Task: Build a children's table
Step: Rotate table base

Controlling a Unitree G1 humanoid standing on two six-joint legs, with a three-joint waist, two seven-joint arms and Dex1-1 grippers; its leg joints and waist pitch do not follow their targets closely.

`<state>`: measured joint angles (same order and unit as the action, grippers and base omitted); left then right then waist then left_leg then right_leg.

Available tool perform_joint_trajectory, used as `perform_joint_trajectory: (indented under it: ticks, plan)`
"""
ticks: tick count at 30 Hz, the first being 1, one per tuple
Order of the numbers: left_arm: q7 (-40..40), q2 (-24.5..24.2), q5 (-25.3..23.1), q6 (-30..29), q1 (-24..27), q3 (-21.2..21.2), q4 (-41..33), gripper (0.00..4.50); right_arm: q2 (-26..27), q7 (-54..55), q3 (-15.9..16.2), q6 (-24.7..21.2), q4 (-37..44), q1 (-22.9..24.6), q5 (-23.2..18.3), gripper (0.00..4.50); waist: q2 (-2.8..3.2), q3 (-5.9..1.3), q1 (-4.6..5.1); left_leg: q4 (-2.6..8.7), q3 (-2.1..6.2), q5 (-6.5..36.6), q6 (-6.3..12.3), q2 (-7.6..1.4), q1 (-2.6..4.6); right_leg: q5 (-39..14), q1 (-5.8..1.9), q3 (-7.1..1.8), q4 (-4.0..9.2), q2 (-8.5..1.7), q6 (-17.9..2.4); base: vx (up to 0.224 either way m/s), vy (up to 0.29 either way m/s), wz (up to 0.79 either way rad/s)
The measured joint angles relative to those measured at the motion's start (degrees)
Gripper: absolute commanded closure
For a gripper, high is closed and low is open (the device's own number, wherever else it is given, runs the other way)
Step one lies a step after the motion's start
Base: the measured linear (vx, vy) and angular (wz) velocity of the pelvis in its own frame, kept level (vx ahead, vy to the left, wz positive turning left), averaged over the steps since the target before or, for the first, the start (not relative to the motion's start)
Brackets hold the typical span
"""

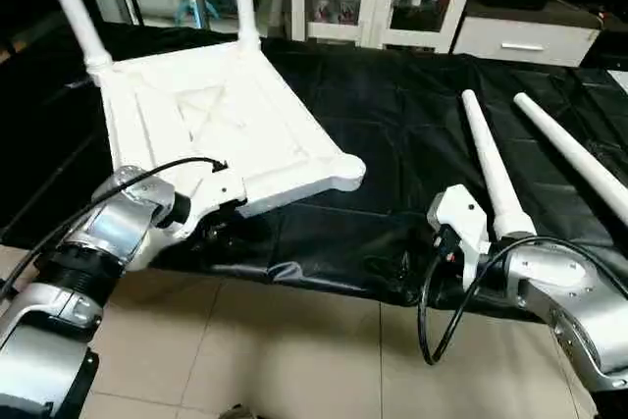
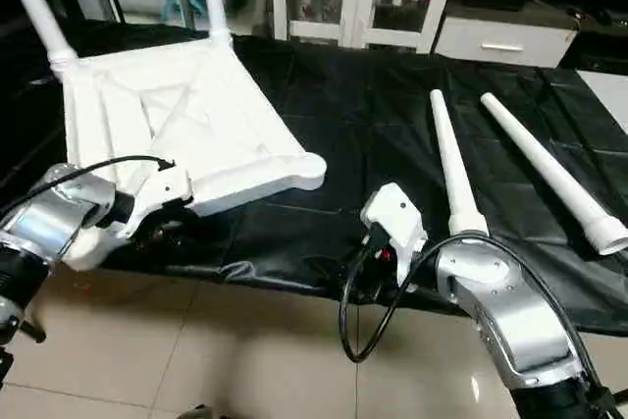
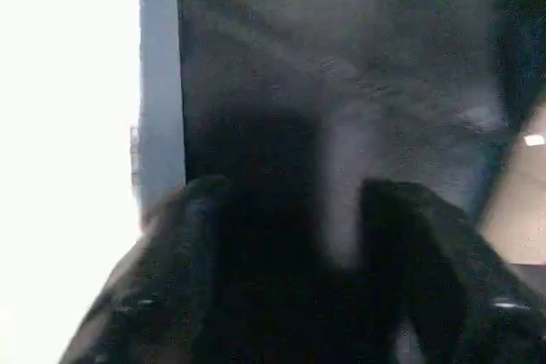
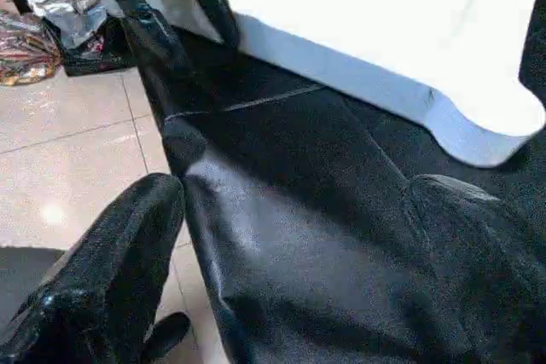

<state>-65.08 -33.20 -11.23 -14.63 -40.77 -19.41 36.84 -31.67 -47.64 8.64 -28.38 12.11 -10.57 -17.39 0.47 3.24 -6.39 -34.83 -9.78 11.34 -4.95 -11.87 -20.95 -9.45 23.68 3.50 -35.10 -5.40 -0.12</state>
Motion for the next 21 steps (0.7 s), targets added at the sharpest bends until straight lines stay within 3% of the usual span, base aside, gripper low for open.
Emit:
perform_joint_trajectory:
  ticks: [2, 4, 6, 8, 9, 13, 15, 18, 21]
  plan:
    - [2.82, -0.91, -1.73, -1.15, -0.14, -0.63, 0.02, 0.93, 0.00, -0.06, 0.14, 0.15, -0.05, -0.04, 0.04, 0.00, -0.04, 0.00, 0.07, 0.04, 0.05, -0.03, -0.04, 0.00, 0.00, -0.10, 0.01, 0.02, 0.00, 0.03, 0.25, 0.000, 0.000, 0.00]
    - [4.32, -1.67, -3.29, -1.27, -0.14, -0.77, 0.27, 0.99, -0.01, -0.09, 0.14, 0.28, -0.13, -0.04, 0.07, 0.00, -0.05, 0.01, 0.21, 0.11, 0.08, -0.11, -0.18, 0.00, 0.00, -0.09, 0.05, 0.03, 0.00, 0.05, 0.28, 0.000, 0.000, 0.00]
    - [5.36, -1.76, -3.50, -1.27, 0.03, 0.11, -1.00, 0.78, -0.02, -0.10, 0.14, 0.30, -0.17, -0.02, 0.07, 0.00, -0.06, 0.01, 0.20, 0.14, 0.09, -0.14, -0.23, 0.00, -0.02, -0.07, 0.06, 0.03, 0.00, 0.06, 0.27, 0.000, 0.000, 0.00]
    - [4.99, -0.80, -0.59, -1.53, 0.51, 2.94, -4.34, 0.50, 0.02, -0.10, 0.13, 0.33, -0.09, 0.21, -0.05, 0.00, -0.07, -0.01, -0.08, 0.14, 0.09, -0.16, -0.25, -0.01, -0.04, 0.09, 0.03, 0.04, 0.00, 0.05, 0.00, 0.000, 0.000, 0.00]
    - [3.87, 0.24, 2.92, -2.28, 1.88, 5.92, -8.60, 0.57, 0.13, -0.04, -0.06, 0.30, 0.38, 0.63, -0.47, 0.00, -0.03, -0.02, -0.24, 0.17, 0.06, -0.16, -0.25, -0.01, -0.07, 0.07, 0.03, 0.03, 0.05, 0.03, 0.00, 0.000, 0.000, 0.00]
    - [1.64, 2.91, 13.93, -6.25, 7.44, 11.40, -21.87, 0.57, 2.10, 1.50, -2.34, -0.65, 2.56, 3.14, -3.04, 0.00, -0.03, -0.02, -0.01, 0.17, 0.02, -0.16, -0.23, 0.00, -0.12, -0.05, 0.09, 0.00, 0.08, 0.03, -0.03, 0.000, 0.000, 0.00]
    - [6.11, 6.97, 17.57, -6.45, 10.95, 16.05, -27.35, 0.57, 4.77, 4.35, -5.01, -2.49, 4.96, 4.98, -5.29, 0.00, -0.03, -0.02, 0.14, 0.19, 0.02, -0.15, -0.22, -0.03, -0.13, -0.12, 0.10, 0.01, 0.07, 0.08, -0.06, 0.000, 0.000, 0.00]
    - [16.30, 13.69, 18.35, -2.96, 13.58, 20.40, -29.99, 0.57, 8.68, 9.69, -6.36, -2.74, 5.87, 5.44, -5.13, 0.00, -0.10, -0.07, 0.39, 0.25, -0.02, -0.16, -0.22, -0.04, -0.12, -0.14, 0.06, 0.02, 0.05, 0.10, -0.03, 0.000, 0.000, 0.00]
    - [36.34, 26.61, 16.59, -1.11, 20.38, 26.60, -33.95, 0.57, 17.31, 25.09, -7.96, -1.82, 2.98, 4.72, 1.84, 0.00, -0.33, -0.27, 1.20, 0.36, -0.04, -0.17, -0.24, -0.02, -0.11, -0.29, -0.04, 0.04, 0.15, 0.09, 0.24, 0.000, 0.000, 0.00]
